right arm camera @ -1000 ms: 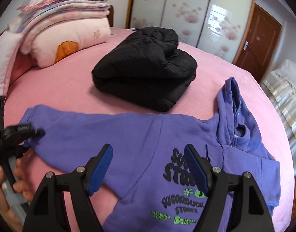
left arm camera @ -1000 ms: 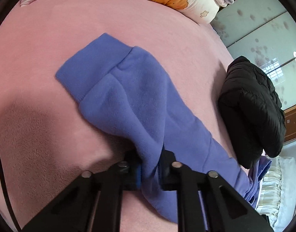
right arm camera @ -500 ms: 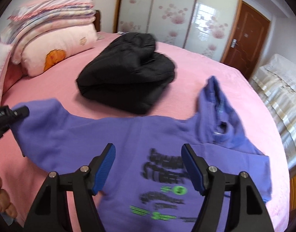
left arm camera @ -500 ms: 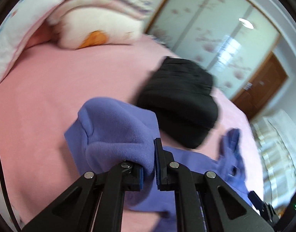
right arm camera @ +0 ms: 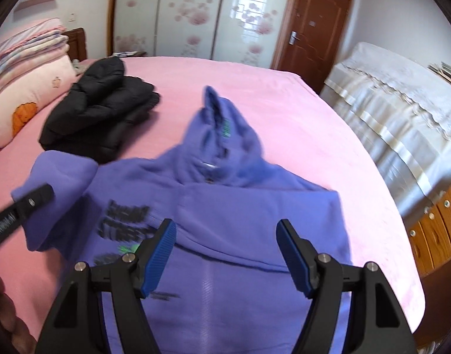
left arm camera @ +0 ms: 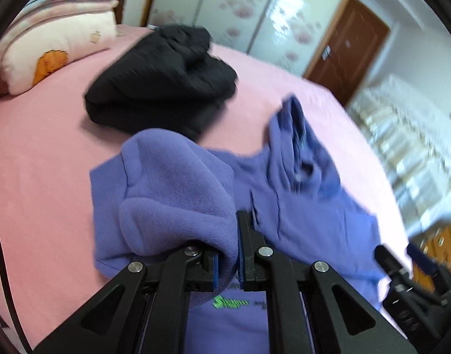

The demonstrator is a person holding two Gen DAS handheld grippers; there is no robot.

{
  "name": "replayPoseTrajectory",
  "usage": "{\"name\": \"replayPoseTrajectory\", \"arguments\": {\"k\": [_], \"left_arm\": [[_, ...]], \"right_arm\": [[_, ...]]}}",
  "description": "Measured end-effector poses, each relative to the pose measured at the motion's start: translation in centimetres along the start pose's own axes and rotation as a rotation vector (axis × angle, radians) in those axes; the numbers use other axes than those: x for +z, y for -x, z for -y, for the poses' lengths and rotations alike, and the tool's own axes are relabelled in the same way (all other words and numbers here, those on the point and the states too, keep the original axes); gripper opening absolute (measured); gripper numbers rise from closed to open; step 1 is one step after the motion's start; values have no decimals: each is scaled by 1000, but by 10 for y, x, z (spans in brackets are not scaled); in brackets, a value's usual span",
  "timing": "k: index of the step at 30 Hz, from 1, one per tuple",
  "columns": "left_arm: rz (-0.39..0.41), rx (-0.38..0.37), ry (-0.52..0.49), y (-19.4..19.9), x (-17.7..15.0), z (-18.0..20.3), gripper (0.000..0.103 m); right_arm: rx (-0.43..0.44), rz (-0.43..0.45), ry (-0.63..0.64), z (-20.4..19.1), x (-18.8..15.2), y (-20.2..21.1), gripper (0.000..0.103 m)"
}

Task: Fold large clothes
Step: 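Fold the held sleeve across the hoodie front with the left gripper, then open the left gripper and withdraw it from the sleeve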

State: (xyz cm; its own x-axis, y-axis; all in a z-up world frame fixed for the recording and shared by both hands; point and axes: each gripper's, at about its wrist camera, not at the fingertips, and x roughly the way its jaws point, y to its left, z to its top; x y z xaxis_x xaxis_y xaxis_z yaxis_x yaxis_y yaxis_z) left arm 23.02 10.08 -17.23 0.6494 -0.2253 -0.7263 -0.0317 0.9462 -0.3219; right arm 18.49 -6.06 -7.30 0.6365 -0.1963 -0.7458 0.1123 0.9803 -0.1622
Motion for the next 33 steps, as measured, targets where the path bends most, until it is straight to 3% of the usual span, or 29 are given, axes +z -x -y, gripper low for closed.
{"name": "replayPoseTrajectory", "arguments": {"k": [9,14,23,33], "left_arm": [[-158,22,-119,-50,-56,36,10],[-191,5,-112,-56,-64,39,36],[-157,-93,-139,-11,-57,40,72],[-65,-198,-177,61,-55,25,80]], "right_arm": [[-22,-48,-38,45,-26,-8,71],[-15,-54,-44,56,-31,-10,71],[17,-62,-36,57,-38,-9,71],[56,-33,4,38,-34,3,71]]}}
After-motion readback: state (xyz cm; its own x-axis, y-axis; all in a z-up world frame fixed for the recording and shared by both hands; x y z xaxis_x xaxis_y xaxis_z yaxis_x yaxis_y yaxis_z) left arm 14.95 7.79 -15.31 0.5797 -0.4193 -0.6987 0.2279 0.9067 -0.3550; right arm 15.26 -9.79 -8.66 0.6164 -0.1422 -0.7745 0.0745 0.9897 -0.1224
